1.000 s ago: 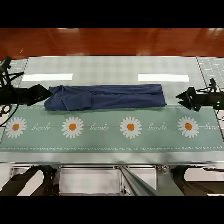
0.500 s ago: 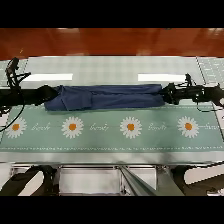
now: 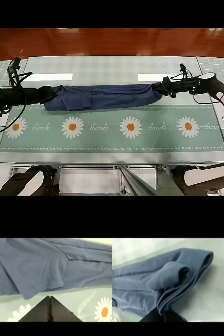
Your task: Fold the shirts.
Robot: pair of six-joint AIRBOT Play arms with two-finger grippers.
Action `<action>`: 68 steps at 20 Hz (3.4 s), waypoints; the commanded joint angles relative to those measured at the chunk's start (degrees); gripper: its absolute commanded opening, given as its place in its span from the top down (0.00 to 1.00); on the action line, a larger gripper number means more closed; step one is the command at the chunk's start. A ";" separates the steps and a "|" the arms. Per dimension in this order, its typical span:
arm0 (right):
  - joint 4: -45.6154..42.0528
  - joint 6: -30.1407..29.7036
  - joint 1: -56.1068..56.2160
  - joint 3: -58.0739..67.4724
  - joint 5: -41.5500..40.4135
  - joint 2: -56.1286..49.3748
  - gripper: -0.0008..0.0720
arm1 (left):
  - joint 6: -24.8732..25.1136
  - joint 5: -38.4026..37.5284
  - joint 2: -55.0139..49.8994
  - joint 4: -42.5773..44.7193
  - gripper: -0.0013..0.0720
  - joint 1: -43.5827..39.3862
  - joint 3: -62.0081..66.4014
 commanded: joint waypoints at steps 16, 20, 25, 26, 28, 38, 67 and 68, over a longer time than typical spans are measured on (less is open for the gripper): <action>-20.57 11.61 -2.40 -14.03 10.58 51.76 0.96 | -9.70 -6.75 -55.67 -0.02 0.96 -44.57 50.97; -16.94 11.43 -2.38 -14.03 10.67 52.94 0.96 | -9.73 -10.73 -62.69 -3.17 0.96 -51.84 57.72; -15.96 11.50 -2.38 -14.03 10.60 52.94 0.96 | -9.38 -12.24 -62.51 -5.55 0.96 -50.86 57.83; -15.08 11.47 -2.38 -14.03 10.47 52.94 0.96 | -8.50 -13.46 -61.64 -5.51 0.96 -48.74 57.81; -12.94 11.47 -1.33 -14.03 9.49 52.61 0.96 | -6.84 -16.90 -58.75 -5.40 0.96 -43.15 57.75; -1.44 9.22 29.79 7.15 -7.48 20.26 0.96 | -0.68 -19.47 -21.22 2.71 0.96 -10.56 33.62; -13.62 18.95 31.78 40.30 24.30 -7.80 0.42 | 2.08 -2.95 8.04 -3.02 0.96 2.69 -11.06; -20.37 19.30 30.73 40.30 26.99 -4.33 0.42 | 2.08 -2.95 8.02 -3.02 0.96 2.69 -11.06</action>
